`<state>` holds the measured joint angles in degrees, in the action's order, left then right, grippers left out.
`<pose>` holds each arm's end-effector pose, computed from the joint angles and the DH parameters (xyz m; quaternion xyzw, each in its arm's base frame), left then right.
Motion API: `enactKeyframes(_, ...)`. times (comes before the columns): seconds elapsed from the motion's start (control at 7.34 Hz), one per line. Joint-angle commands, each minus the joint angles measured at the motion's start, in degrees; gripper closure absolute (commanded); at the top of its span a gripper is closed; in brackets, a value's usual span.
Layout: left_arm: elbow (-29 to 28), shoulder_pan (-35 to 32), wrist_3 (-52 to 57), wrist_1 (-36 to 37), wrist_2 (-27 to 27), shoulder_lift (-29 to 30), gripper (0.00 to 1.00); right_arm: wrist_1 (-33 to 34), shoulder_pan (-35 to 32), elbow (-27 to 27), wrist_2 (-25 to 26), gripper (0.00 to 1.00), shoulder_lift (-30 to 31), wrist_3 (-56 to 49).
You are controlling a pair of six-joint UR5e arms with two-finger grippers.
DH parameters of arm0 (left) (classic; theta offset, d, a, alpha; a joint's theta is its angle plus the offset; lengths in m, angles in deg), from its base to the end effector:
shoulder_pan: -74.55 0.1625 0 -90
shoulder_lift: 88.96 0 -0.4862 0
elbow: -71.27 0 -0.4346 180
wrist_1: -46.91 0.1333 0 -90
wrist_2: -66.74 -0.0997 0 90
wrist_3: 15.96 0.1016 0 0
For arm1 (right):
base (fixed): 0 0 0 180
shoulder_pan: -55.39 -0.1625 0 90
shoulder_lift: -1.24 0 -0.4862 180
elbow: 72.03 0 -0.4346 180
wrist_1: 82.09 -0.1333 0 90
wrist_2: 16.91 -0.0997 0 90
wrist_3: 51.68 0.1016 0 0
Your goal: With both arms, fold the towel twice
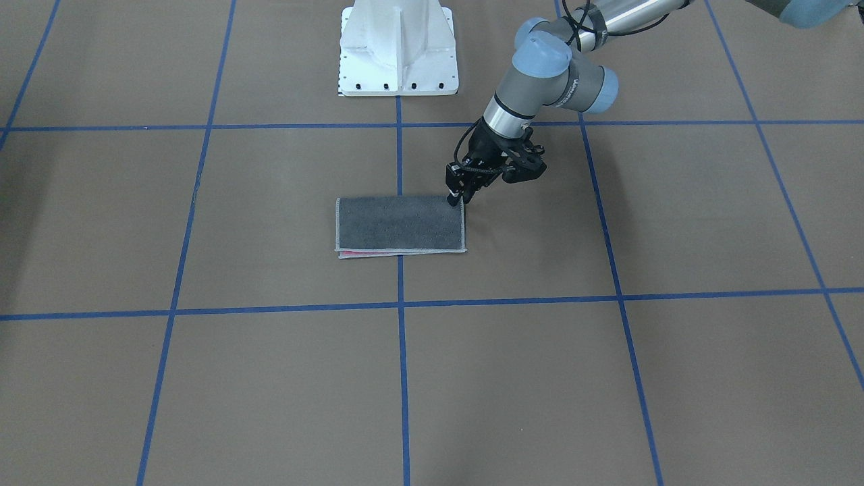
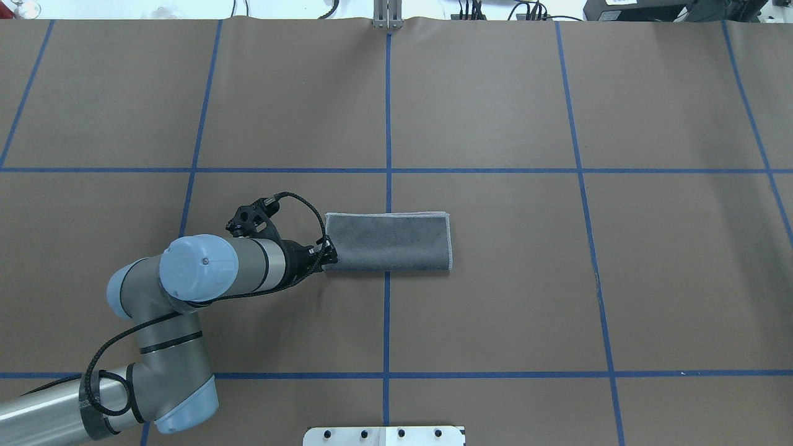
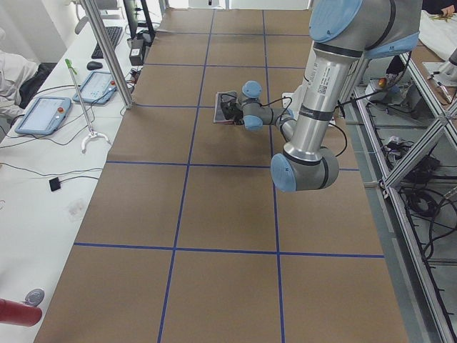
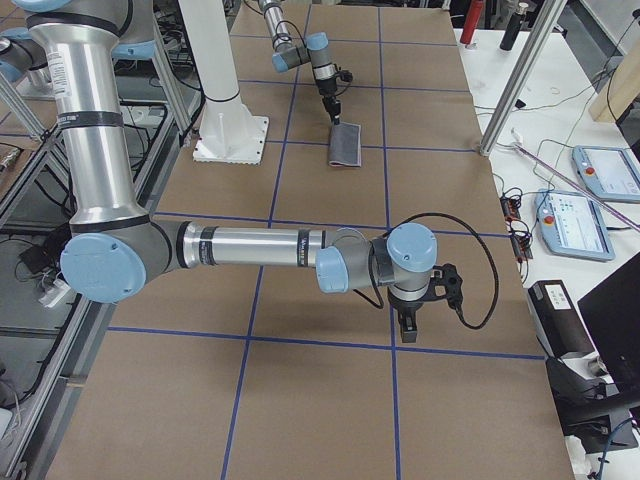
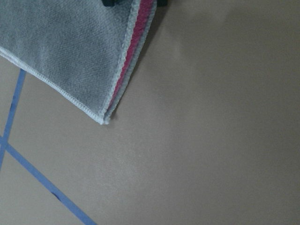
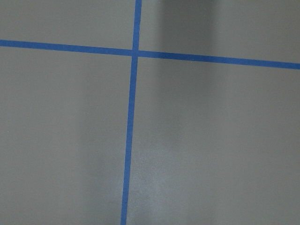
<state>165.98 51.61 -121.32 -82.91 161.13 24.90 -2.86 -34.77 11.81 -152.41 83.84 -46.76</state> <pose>0.6042 -0.3920 0.3439 0.0055 0.5625 -0.2508 0.7878 0.0625 -0.6093 0.6842 0.0804 -0.3883 0.0002 0.9180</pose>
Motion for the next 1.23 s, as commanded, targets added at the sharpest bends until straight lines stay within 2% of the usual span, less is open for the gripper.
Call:
enactKeyframes(0.0, 0.0, 0.0, 0.1, 0.0, 0.0, -0.1, 0.7, 0.0, 0.0, 0.0, 0.1, 0.0, 0.0, 0.0)
enactKeyframes(0.27, 0.2, 0.0, 0.1, 0.1, 0.0, -0.3, 0.86, 0.1, 0.1, -0.1, 0.1, 0.0, -0.1, 0.0)
enactKeyframes(0.41, 0.3, -0.1, 0.1, 0.1, 0.0, -0.4, 1.0, 0.0, 0.1, -0.1, 0.1, 0.0, -0.1, 0.0)
enactKeyframes(1.09, 1.6, -2.6, 0.9, 0.2, 0.3, -1.0, 1.0, 0.0, 0.1, -0.1, 0.1, 0.0, -0.1, 0.0)
